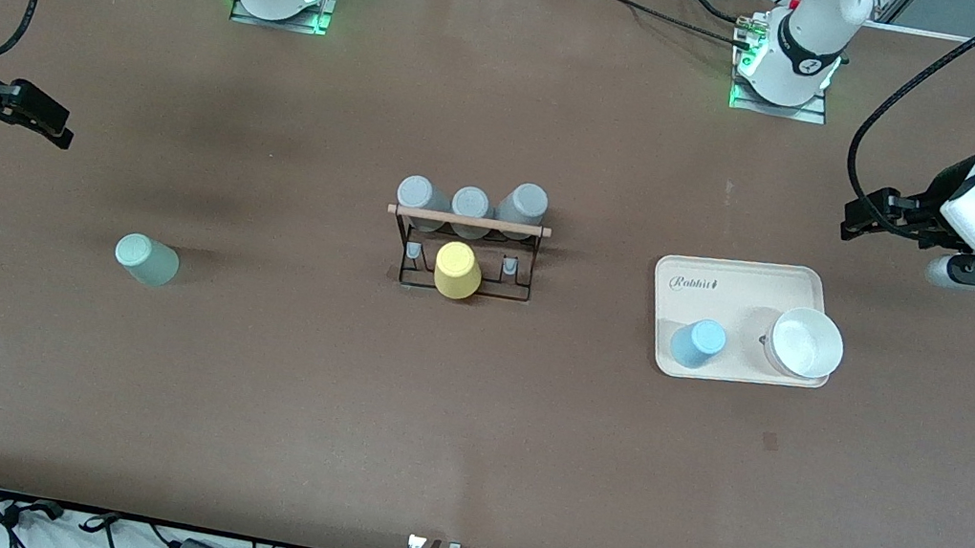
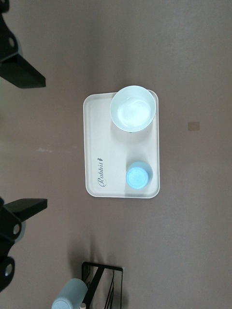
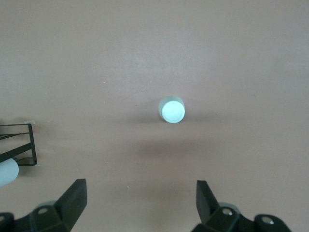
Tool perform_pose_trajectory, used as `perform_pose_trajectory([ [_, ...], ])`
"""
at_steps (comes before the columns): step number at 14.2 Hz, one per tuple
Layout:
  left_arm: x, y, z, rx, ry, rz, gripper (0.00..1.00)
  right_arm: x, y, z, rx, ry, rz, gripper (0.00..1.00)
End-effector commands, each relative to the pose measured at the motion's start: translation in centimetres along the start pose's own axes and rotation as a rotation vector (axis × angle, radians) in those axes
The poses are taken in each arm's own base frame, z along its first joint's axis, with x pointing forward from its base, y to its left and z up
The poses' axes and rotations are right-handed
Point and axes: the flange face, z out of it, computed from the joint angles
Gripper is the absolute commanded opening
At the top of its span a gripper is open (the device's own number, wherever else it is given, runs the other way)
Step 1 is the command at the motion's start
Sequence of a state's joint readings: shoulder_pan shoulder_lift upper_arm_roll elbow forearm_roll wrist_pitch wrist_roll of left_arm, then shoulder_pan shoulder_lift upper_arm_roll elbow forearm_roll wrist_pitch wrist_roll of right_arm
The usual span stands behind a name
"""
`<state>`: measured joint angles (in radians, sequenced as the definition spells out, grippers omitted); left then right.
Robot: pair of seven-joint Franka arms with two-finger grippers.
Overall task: Hang scattered cups on rack with three cups
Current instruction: 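Reach the left gripper down to the light blue cup on the tray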
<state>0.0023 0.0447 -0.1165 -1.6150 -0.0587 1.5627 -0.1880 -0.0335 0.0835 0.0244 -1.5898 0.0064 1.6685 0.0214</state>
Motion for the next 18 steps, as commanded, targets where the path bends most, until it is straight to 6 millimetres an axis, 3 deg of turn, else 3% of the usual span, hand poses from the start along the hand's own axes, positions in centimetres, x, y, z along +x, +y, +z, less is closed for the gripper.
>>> perform_pose_trajectory([
  [1,-0.4,0.2,-0.9,-0.013,-0.001,-0.006,1.00,0.2,-0.3,-0.3,0.016,0.018,0.020,1.00],
  [7,-0.3,0.9,-0.2,-0.004,-0.015,0.015,1.00,0.2,-0.2,-0.9,0.002,0.028,-0.001,1.00],
  [10,0.8,1.2,2.5,0.004,-0.081,0.026,1.00,0.2,0.0,-0.9,0.004,0.026,0.003,1.00],
  [12,2.9,1.2,5.8,0.005,-0.111,0.021,1.00,0.2,-0.1,-0.9,0.004,0.026,0.003,1.00],
  [14,6.0,1.4,11.0,-0.004,-0.122,0.016,1.00,0.2,-0.1,-0.9,0.004,0.026,0.011,1.00],
  [18,8.6,4.5,19.3,-0.007,-0.141,0.043,1.00,0.1,-0.2,-1.0,0.004,0.029,0.014,1.00],
])
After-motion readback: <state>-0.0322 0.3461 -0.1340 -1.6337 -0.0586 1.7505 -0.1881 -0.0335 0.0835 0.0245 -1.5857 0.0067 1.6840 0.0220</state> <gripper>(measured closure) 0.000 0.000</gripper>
